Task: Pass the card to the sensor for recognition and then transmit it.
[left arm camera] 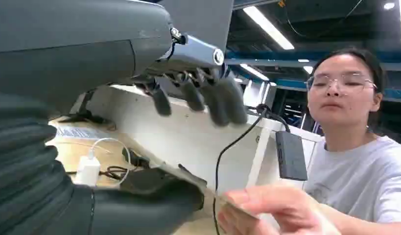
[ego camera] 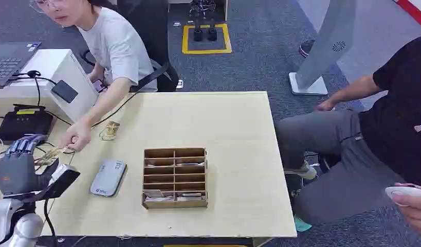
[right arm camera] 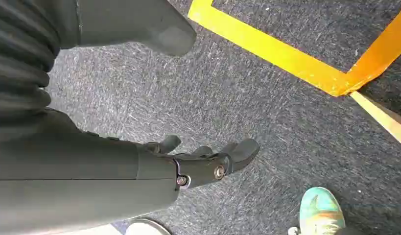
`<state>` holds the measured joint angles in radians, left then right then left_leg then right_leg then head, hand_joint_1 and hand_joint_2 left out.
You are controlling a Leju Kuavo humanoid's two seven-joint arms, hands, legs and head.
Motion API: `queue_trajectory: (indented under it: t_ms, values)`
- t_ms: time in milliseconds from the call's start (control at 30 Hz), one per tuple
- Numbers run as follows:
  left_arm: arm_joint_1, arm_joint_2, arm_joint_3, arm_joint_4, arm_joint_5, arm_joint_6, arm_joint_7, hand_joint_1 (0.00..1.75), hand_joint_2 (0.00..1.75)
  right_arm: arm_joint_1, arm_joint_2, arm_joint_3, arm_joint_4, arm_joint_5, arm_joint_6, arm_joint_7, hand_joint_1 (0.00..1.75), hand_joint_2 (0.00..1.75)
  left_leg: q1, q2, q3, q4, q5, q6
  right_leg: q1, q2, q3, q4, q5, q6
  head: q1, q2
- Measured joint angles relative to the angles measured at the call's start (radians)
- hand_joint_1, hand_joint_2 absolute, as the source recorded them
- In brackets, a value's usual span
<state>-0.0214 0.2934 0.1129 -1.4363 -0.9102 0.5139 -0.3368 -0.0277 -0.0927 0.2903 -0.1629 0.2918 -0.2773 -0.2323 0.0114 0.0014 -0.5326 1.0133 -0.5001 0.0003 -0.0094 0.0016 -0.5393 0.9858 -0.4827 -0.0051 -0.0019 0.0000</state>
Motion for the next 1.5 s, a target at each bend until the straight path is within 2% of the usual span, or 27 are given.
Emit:
queue_trajectory:
  t_ms: [300,467,533,600,633,667,700,733,800,900,933,1200,1500]
  values:
    - [-0.008,0.009,-0.002,0.000,0.014,-0.008,-0.011,1.75,1.75,-0.001,0.000,0.000,0.000,0.002,-0.001,0.000,0.00,1.75,0.000,0.000,0.000,0.000,0.000,0.000,0.000,0.000,0.000,0.000,0.000,0.000,0.000,0.000]
    - [-0.014,0.011,-0.002,0.000,0.044,-0.023,-0.028,1.75,1.75,-0.004,0.000,0.000,0.000,0.002,-0.001,0.000,0.00,1.75,0.000,0.000,0.000,0.000,0.000,0.000,0.000,0.000,0.000,0.000,0.000,0.000,0.000,0.000]
    - [-0.015,0.010,-0.003,0.000,0.091,-0.045,-0.055,1.75,1.75,-0.006,0.000,0.001,0.000,0.002,-0.001,0.000,0.00,1.75,0.000,0.000,0.000,0.000,0.000,0.000,0.000,0.000,0.000,0.000,0.000,0.000,0.000,0.000]
    - [-0.016,0.006,-0.003,0.000,0.175,-0.094,-0.080,1.75,1.75,-0.006,0.001,0.002,0.000,0.006,-0.001,0.000,0.00,1.75,0.000,0.000,0.000,0.000,0.000,0.000,0.000,0.000,0.000,0.000,0.000,0.000,0.000,0.000]
    - [-0.018,0.003,-0.003,0.000,0.230,-0.146,-0.074,1.75,1.75,-0.006,0.001,0.002,0.000,0.006,-0.001,0.000,0.00,1.75,0.000,0.000,0.000,0.000,0.000,0.000,0.000,0.000,0.000,0.000,0.000,0.000,0.000,0.000]
    - [-0.023,0.000,-0.003,0.000,0.282,-0.209,-0.057,1.75,1.75,-0.006,0.001,0.002,0.000,0.003,-0.002,0.000,0.00,1.75,0.000,0.000,0.000,0.000,0.000,0.000,0.000,0.000,0.000,0.000,0.000,0.000,0.000,0.000]
    - [-0.026,-0.002,-0.003,0.000,0.343,-0.318,-0.028,1.75,1.75,-0.006,0.002,0.002,0.000,0.001,-0.003,0.000,0.00,1.75,0.000,0.000,0.000,0.000,0.000,0.000,0.000,0.000,0.000,0.000,0.000,0.000,0.000,0.000]
    - [-0.028,-0.004,-0.003,0.000,0.390,-0.392,-0.013,1.75,1.75,-0.006,0.002,0.002,0.000,0.000,-0.003,0.000,0.00,1.75,0.000,0.000,0.000,0.000,0.000,0.000,0.000,0.000,0.000,0.000,0.000,0.000,0.000,0.000]
    - [-0.033,-0.010,-0.006,0.000,0.473,-0.492,0.028,1.75,1.75,-0.005,0.002,0.002,0.000,-0.002,-0.006,0.000,0.00,1.75,0.000,0.000,0.000,0.000,0.000,0.000,0.000,0.000,0.000,0.000,0.000,0.000,0.000,0.000]
    - [-0.030,-0.006,-0.006,0.000,0.615,-0.641,0.122,1.75,1.75,-0.002,0.002,0.002,0.000,-0.001,-0.011,0.002,0.00,1.75,0.000,0.000,0.000,0.000,0.000,0.000,0.000,0.000,0.000,0.000,0.000,0.000,0.000,0.000]
    - [-0.027,-0.003,-0.006,0.000,0.646,-0.659,0.132,1.75,1.75,-0.001,0.002,0.002,0.000,-0.001,-0.011,0.004,0.00,1.75,0.000,0.000,-0.001,0.000,0.000,0.000,0.000,0.000,0.000,0.000,0.000,0.000,0.000,0.000]
    - [-0.019,0.011,-0.008,0.007,0.677,-0.682,0.177,1.75,1.75,0.000,0.003,0.002,0.000,0.001,-0.016,0.012,0.00,1.75,0.000,0.000,-0.001,0.000,0.000,0.000,0.000,0.000,-0.001,0.000,0.000,0.000,0.000,0.000]
    - [-0.032,-0.014,-0.075,0.091,0.532,-0.570,0.202,1.75,1.75,0.000,0.005,0.002,0.000,0.002,-0.018,0.015,0.00,1.75,0.000,0.000,-0.001,0.001,0.000,0.000,0.000,0.000,-0.001,0.000,0.001,0.001,0.000,0.000]
